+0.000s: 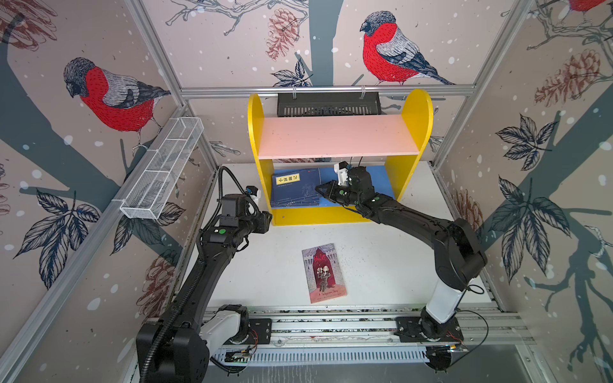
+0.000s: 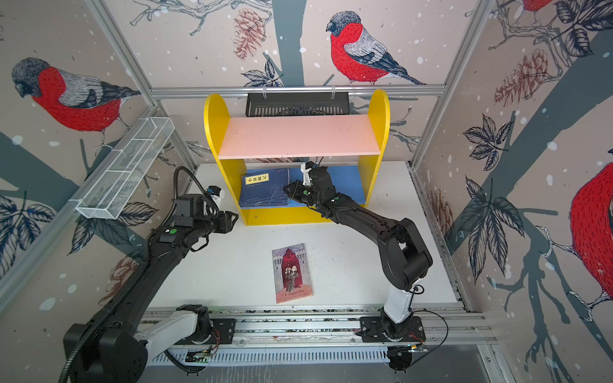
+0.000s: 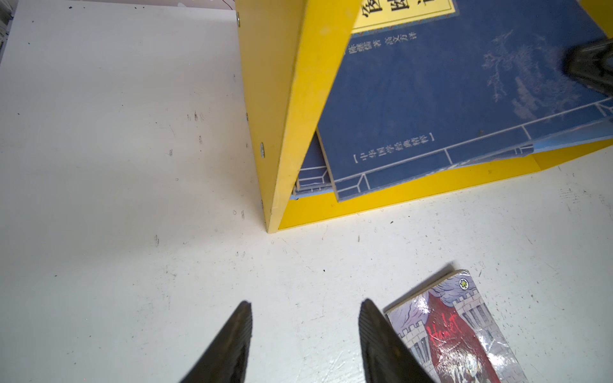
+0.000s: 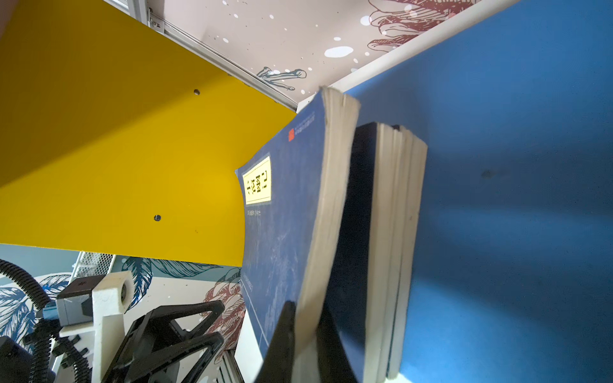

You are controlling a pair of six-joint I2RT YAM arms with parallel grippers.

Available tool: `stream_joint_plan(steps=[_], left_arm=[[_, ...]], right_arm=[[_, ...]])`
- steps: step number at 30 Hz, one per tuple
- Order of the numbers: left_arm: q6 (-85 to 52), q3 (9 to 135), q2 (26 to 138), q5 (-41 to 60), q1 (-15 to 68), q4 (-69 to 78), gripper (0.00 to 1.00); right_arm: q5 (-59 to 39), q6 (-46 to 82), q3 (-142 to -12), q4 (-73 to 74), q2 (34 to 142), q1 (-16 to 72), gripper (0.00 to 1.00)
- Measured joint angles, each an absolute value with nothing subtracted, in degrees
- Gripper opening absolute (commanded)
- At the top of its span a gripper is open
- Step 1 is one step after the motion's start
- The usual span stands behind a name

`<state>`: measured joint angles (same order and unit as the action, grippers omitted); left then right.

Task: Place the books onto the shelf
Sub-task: 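Press the book stack deeper into the blue shelf with the right gripper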

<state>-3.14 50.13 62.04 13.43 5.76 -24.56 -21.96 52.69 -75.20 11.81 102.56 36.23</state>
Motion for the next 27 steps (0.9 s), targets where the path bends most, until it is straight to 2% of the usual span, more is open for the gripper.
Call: stream_joint_plan(steps=[10,15,22,27], left_arm=[[-3.03,50.13,62.04,13.45,5.76,-24.29,0.53],[-3.03,50.13,62.04,13.43,5.76,-24.12,0.53],[-2.98,49.6,62.13,13.28,5.76,-22.55,0.56],[-1.06,47.88,62.92,12.75,5.8,-20.53,0.59]], right_arm=[[-20.4,54.15,-75.29,12.51,103.02,36.95,0.04],[-19.59,54.24,-75.29,12.53,103.11,37.34,0.19],[-18.37,53.93,-75.42,11.75,103.13,38.0,0.44],[-16.88,53.15,-76.62,8.84,103.13,38.22,0.52]])
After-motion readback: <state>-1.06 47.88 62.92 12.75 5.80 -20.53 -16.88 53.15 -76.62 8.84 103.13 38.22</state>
